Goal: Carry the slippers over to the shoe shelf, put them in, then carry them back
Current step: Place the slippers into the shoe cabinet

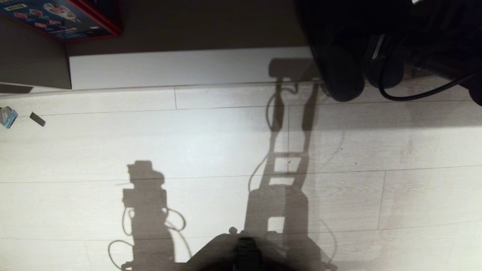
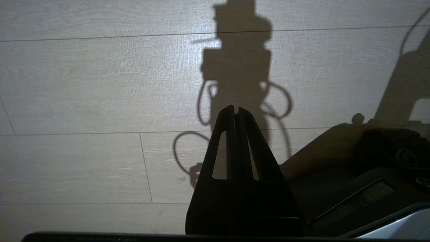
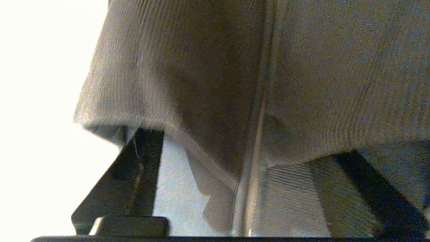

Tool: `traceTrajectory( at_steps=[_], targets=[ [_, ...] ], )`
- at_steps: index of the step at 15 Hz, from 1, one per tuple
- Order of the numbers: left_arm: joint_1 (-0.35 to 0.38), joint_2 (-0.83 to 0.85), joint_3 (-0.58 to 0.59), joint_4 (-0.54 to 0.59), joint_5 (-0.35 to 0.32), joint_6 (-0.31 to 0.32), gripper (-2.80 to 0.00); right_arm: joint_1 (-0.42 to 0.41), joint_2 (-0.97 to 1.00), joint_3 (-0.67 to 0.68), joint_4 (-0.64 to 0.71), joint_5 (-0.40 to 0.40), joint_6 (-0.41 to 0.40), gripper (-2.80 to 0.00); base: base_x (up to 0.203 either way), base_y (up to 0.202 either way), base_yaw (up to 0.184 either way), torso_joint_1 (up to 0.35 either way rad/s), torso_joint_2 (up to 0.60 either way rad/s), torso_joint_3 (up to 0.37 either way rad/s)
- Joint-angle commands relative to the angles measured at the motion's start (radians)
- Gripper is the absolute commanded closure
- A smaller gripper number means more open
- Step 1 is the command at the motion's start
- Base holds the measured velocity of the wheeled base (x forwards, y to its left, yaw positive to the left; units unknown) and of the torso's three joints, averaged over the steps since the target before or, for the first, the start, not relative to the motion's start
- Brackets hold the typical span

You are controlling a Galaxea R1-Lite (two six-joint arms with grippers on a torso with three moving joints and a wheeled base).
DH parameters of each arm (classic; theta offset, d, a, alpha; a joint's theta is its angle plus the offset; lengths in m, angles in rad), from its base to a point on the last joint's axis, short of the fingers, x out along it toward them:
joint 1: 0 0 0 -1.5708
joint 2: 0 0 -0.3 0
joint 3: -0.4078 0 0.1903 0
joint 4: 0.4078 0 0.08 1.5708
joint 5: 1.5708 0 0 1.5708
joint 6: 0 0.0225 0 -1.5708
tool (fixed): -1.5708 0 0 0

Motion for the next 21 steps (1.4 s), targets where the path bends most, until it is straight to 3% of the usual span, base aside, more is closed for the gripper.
traceTrajectory(
  at_steps=[1,12,16,21],
  targets=[
    [0.000,0.000,0.000,-0.001,0.000,-0.001,0.00,0.000,-0.039,0.054,0.007,0.002,-0.027,-2.80,0.000,0.000,0.000,0.000,0.00,0.000],
    [0.000,0.000,0.000,-0.001,0.000,-0.001,0.00,0.010,-0.411,0.451,0.015,0.015,-0.082,-2.80,0.000,0.000,0.000,0.000,0.00,0.000],
    [0.000,0.000,0.000,-0.001,0.000,-0.001,0.00,0.009,-0.552,0.553,0.110,0.042,-0.085,-2.80,0.000,0.000,0.000,0.000,0.00,0.000],
    [0.000,0.000,0.000,-0.001,0.000,-0.001,0.00,0.009,-0.756,0.614,0.341,0.066,-0.087,-2.80,0.000,0.000,0.000,0.000,0.00,0.000]
  ],
)
